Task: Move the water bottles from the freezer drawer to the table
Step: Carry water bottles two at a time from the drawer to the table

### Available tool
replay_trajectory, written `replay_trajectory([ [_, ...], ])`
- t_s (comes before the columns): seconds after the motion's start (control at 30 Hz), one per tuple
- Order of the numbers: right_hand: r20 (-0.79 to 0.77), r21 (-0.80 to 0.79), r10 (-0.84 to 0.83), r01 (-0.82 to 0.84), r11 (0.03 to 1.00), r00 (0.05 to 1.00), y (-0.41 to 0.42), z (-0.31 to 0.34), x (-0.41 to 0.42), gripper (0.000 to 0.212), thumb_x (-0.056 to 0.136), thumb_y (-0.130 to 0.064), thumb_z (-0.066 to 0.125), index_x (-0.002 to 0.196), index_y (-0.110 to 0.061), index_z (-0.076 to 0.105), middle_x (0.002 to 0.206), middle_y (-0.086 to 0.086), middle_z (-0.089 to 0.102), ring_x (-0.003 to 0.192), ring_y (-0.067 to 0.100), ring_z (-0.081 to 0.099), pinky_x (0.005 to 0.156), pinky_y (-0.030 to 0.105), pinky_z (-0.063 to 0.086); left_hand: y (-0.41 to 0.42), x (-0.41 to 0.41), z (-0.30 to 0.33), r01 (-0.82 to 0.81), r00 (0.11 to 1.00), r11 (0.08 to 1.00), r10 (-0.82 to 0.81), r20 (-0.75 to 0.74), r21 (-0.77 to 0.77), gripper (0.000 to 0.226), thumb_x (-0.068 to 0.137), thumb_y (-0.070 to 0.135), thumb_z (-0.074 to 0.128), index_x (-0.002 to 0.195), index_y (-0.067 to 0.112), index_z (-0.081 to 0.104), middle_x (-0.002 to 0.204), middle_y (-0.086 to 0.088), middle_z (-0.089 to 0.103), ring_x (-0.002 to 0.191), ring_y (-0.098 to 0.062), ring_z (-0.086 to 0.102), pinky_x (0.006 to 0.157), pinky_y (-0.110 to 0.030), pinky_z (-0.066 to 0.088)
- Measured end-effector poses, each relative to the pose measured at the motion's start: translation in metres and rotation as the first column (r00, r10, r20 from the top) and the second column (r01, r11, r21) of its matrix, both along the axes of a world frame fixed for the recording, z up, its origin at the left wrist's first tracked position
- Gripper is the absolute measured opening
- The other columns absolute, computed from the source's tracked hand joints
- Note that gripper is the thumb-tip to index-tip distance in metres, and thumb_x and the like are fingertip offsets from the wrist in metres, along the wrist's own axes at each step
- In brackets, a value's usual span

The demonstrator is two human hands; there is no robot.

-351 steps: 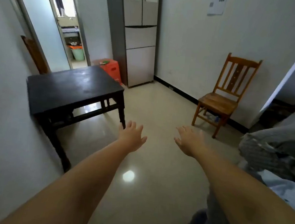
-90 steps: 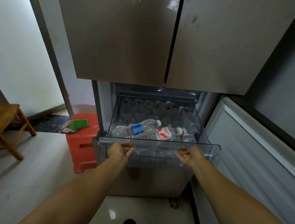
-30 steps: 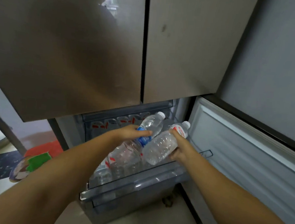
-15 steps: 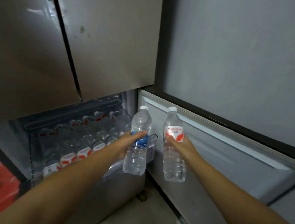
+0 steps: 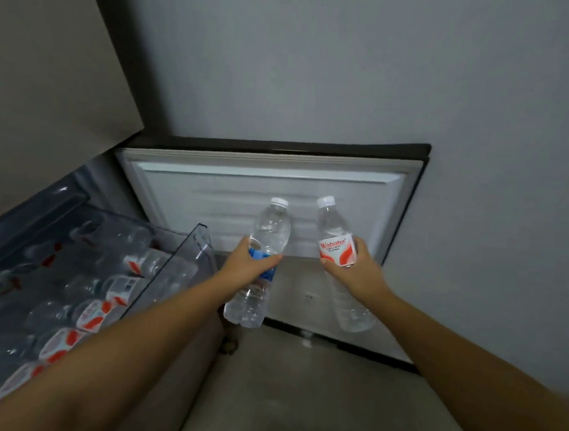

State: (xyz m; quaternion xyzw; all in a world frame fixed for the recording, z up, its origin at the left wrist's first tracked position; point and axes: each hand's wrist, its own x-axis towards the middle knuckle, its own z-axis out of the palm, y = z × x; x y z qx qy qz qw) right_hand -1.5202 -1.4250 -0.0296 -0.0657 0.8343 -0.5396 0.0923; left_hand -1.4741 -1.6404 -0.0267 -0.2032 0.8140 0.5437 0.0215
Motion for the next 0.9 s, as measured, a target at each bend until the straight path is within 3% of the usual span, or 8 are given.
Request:
replay_trajectory([
  [0.23, -0.006, -0.023, -0.332, 0.332, 0.943, 0.943, 0.077, -0.014, 0.048, 0.057, 0.078, -0.028, 0.077, 0.125, -0.021, 0.045, 0.107, -0.004, 0.058, 0.096, 0.015, 0.059, 0.070, 0.017, 0.043, 0.068, -0.014, -0.008, 0.255, 0.967, 0.967, -0.255, 0.010, -0.010, 0.046, 0.083, 0.030, 0.071, 0.117, 0.014, 0.045, 0.111, -0.007, 0.055, 0.076, -0.005, 0.055, 0.041, -0.010, 0.044],
  [0.3, -0.011, -0.022, -0.410, 0.409, 0.912, 0.912, 0.109, -0.014, 0.062, 0.056, 0.077, -0.029, 0.077, 0.122, -0.023, 0.044, 0.107, -0.005, 0.058, 0.098, 0.016, 0.060, 0.078, 0.023, 0.045, 0.102, -0.020, -0.006, 0.345, 0.939, 0.938, -0.345, 0.005, -0.017, 0.046, 0.082, 0.032, 0.072, 0.115, 0.013, 0.047, 0.111, -0.008, 0.058, 0.077, -0.007, 0.057, 0.047, -0.013, 0.044],
  [0.43, -0.008, -0.025, -0.537, 0.537, 0.843, 0.844, 0.171, -0.013, 0.084, 0.054, 0.076, -0.031, 0.078, 0.116, -0.026, 0.043, 0.106, -0.003, 0.060, 0.098, 0.018, 0.063, 0.081, 0.027, 0.050, 0.174, -0.031, 0.000, 0.458, 0.889, 0.889, -0.458, -0.005, 0.010, 0.044, 0.080, 0.034, 0.074, 0.109, 0.014, 0.049, 0.105, -0.008, 0.059, 0.081, -0.016, 0.061, 0.063, -0.028, 0.053],
  [0.53, -0.001, -0.014, -0.636, 0.636, 0.772, 0.772, 0.225, -0.009, 0.107, 0.059, 0.078, -0.031, 0.076, 0.126, -0.021, 0.043, 0.109, -0.003, 0.058, 0.098, 0.016, 0.061, 0.074, 0.018, 0.047, 0.241, -0.034, 0.006, 0.567, 0.824, 0.824, -0.567, -0.014, 0.002, 0.042, 0.080, 0.033, 0.074, 0.107, 0.016, 0.047, 0.098, -0.007, 0.058, 0.076, -0.012, 0.058, 0.056, -0.023, 0.050],
  [0.6, -0.004, 0.010, -0.699, 0.699, 0.715, 0.715, 0.264, -0.005, 0.123, 0.059, 0.081, -0.031, 0.074, 0.129, -0.020, 0.042, 0.109, -0.005, 0.055, 0.093, 0.011, 0.057, 0.069, 0.012, 0.043, 0.290, -0.036, 0.008, 0.643, 0.766, 0.764, -0.643, -0.027, 0.046, 0.042, 0.079, 0.030, 0.076, 0.105, 0.013, 0.048, 0.101, -0.012, 0.059, 0.077, -0.016, 0.061, 0.057, -0.028, 0.055],
  [0.73, -0.016, 0.031, -0.793, 0.793, 0.608, 0.609, 0.344, 0.001, 0.153, 0.065, 0.082, -0.039, 0.072, 0.135, -0.024, 0.037, 0.117, -0.007, 0.054, 0.102, 0.012, 0.055, 0.090, 0.027, 0.048, 0.385, -0.028, 0.013, 0.751, 0.660, 0.655, -0.750, -0.046, 0.089, 0.042, 0.081, 0.026, 0.075, 0.109, 0.010, 0.047, 0.094, -0.009, 0.057, 0.076, -0.017, 0.062, 0.060, -0.032, 0.058],
  [0.83, -0.027, 0.007, -0.866, 0.867, 0.499, 0.499, 0.407, 0.003, 0.183, 0.071, 0.080, -0.044, 0.071, 0.138, -0.025, 0.035, 0.124, -0.006, 0.056, 0.111, 0.015, 0.058, 0.092, 0.030, 0.049, 0.458, -0.013, 0.018, 0.817, 0.576, 0.571, -0.815, -0.065, 0.076, 0.040, 0.082, 0.025, 0.073, 0.109, 0.014, 0.046, 0.090, -0.004, 0.057, 0.073, -0.012, 0.059, 0.054, -0.025, 0.051],
  [0.9, -0.038, -0.017, -0.896, 0.897, 0.442, 0.442, 0.438, 0.008, 0.203, 0.072, 0.081, -0.042, 0.071, 0.140, -0.024, 0.033, 0.128, -0.004, 0.055, 0.114, 0.017, 0.058, 0.094, 0.034, 0.050, 0.499, -0.006, 0.018, 0.858, 0.513, 0.509, -0.855, -0.072, 0.071, 0.042, 0.081, 0.025, 0.073, 0.111, 0.015, 0.046, 0.093, -0.005, 0.057, 0.076, -0.014, 0.061, 0.060, -0.028, 0.054],
])
